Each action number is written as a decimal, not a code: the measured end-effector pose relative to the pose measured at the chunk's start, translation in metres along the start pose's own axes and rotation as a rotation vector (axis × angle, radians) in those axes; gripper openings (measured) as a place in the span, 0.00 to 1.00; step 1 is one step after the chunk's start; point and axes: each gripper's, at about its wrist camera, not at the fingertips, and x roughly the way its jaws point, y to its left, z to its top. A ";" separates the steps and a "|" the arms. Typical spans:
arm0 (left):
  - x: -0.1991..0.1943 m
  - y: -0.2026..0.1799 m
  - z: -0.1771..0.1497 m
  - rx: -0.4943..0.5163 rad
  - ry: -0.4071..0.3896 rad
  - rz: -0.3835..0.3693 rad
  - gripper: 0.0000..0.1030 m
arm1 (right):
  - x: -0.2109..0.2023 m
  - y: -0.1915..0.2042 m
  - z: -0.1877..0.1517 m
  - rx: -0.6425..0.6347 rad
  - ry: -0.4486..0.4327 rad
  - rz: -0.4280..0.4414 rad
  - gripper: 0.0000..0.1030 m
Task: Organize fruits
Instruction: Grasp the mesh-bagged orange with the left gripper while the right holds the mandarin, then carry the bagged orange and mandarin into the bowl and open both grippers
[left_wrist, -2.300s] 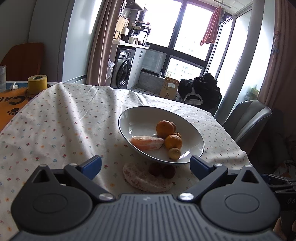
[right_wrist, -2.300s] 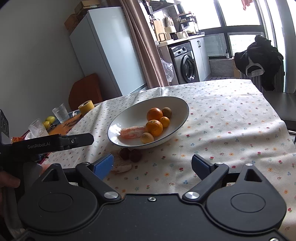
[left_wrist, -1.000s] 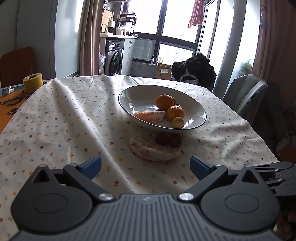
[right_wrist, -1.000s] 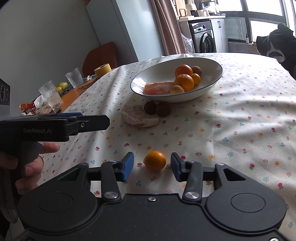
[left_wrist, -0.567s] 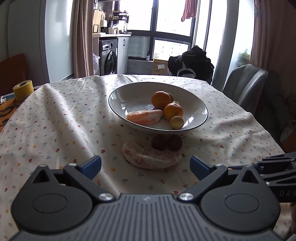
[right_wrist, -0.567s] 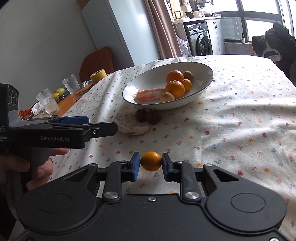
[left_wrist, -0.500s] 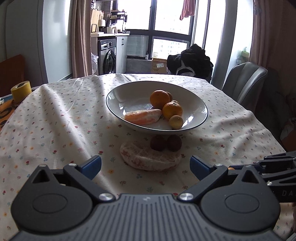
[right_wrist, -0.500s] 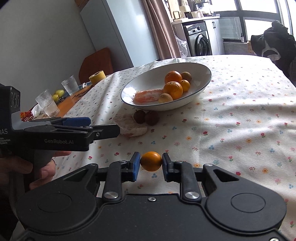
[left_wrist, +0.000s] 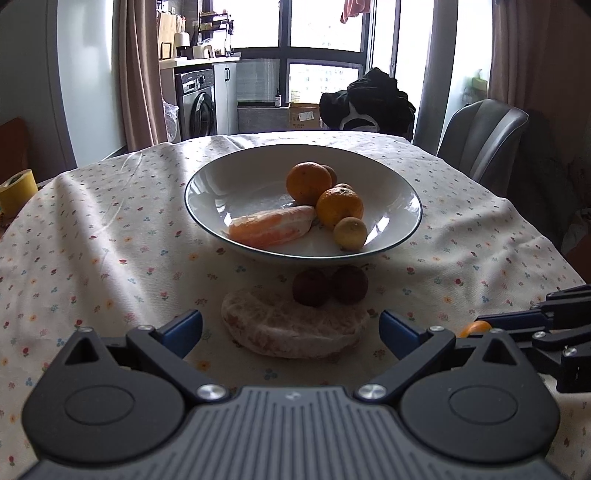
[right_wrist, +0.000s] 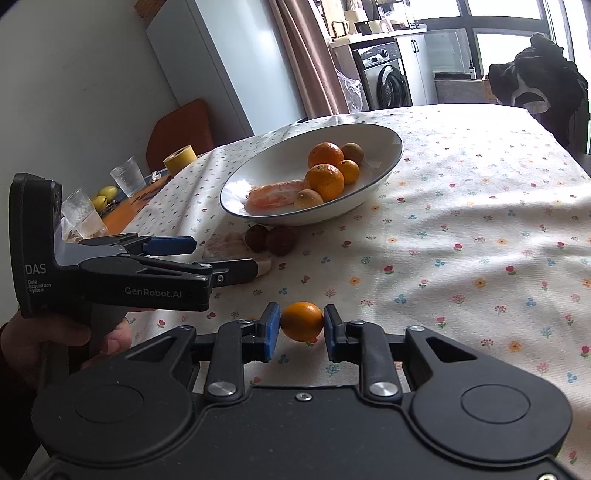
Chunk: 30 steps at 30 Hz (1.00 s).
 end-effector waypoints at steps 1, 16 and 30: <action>0.002 -0.002 0.001 0.007 0.001 0.000 0.98 | 0.001 0.000 0.001 0.002 0.000 -0.002 0.23; 0.009 -0.005 -0.002 0.037 -0.014 0.013 0.87 | 0.002 -0.007 0.004 0.020 -0.008 -0.013 0.23; -0.028 0.001 0.005 -0.002 -0.070 0.020 0.86 | -0.005 -0.004 0.012 0.010 -0.043 -0.016 0.23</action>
